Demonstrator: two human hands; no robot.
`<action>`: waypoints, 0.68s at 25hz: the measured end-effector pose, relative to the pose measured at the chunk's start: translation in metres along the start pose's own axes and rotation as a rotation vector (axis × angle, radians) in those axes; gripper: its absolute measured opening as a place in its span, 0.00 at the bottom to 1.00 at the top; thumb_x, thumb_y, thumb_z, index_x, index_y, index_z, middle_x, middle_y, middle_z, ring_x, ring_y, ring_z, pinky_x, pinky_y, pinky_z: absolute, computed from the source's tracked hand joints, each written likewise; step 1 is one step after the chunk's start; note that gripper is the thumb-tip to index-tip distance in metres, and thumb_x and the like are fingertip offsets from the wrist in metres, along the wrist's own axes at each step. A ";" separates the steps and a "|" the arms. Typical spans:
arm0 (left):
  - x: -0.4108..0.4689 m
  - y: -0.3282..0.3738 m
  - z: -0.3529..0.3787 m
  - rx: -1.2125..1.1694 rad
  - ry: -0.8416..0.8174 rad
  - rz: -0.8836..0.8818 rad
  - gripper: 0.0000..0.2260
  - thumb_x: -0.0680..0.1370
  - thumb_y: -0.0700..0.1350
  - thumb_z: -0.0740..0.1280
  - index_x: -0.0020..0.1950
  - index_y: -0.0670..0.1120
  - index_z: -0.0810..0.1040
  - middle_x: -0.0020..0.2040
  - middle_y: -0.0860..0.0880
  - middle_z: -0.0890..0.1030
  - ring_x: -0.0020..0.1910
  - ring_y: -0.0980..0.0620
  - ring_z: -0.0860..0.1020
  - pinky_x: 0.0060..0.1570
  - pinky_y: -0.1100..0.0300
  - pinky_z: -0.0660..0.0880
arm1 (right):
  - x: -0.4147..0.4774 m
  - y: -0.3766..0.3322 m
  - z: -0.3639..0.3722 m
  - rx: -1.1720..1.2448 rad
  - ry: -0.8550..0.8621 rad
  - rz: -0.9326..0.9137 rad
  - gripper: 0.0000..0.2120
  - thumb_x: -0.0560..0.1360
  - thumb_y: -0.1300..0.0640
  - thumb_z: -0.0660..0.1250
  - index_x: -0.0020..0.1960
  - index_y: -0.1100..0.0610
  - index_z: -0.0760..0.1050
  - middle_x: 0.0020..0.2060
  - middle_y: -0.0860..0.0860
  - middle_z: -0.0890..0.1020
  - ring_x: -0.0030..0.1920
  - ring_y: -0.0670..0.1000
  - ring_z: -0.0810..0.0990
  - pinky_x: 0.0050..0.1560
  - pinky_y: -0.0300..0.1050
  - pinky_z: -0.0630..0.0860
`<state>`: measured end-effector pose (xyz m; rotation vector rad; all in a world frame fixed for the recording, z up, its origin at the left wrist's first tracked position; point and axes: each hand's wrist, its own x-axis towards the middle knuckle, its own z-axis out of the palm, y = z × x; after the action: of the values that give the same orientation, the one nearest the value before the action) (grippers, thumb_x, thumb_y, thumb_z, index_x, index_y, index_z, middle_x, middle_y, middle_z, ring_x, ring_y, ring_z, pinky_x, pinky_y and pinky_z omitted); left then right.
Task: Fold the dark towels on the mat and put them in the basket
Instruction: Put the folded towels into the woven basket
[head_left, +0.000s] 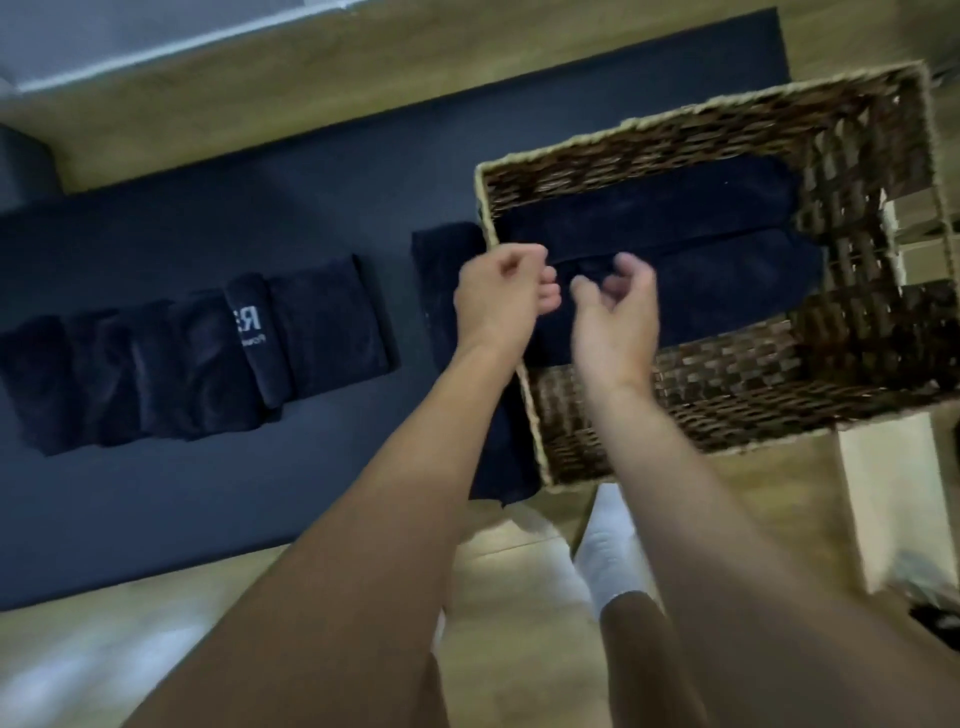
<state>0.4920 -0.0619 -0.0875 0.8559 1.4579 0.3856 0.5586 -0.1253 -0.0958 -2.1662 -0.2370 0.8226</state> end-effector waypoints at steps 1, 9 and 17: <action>0.000 0.005 -0.017 -0.044 0.060 0.046 0.06 0.80 0.41 0.65 0.46 0.46 0.81 0.40 0.46 0.83 0.39 0.49 0.83 0.44 0.55 0.83 | -0.026 -0.001 0.014 0.089 -0.003 0.070 0.19 0.77 0.56 0.67 0.68 0.55 0.70 0.59 0.55 0.76 0.56 0.48 0.77 0.62 0.41 0.73; 0.076 -0.033 -0.094 0.379 0.083 -0.093 0.19 0.77 0.52 0.68 0.66 0.49 0.72 0.57 0.48 0.79 0.54 0.48 0.80 0.57 0.49 0.79 | -0.131 0.011 0.089 0.399 0.161 0.368 0.06 0.78 0.56 0.66 0.54 0.53 0.77 0.45 0.46 0.81 0.44 0.43 0.79 0.48 0.35 0.76; 0.138 -0.060 -0.067 0.406 -0.053 -0.293 0.53 0.67 0.64 0.76 0.80 0.46 0.49 0.74 0.45 0.67 0.69 0.42 0.70 0.65 0.42 0.72 | -0.106 0.124 0.111 1.102 0.299 1.328 0.42 0.70 0.35 0.70 0.77 0.49 0.59 0.75 0.55 0.63 0.74 0.61 0.63 0.66 0.63 0.72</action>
<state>0.4292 0.0134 -0.2195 0.9446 1.6102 -0.1588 0.3947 -0.1844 -0.1896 -1.1012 1.5701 0.9009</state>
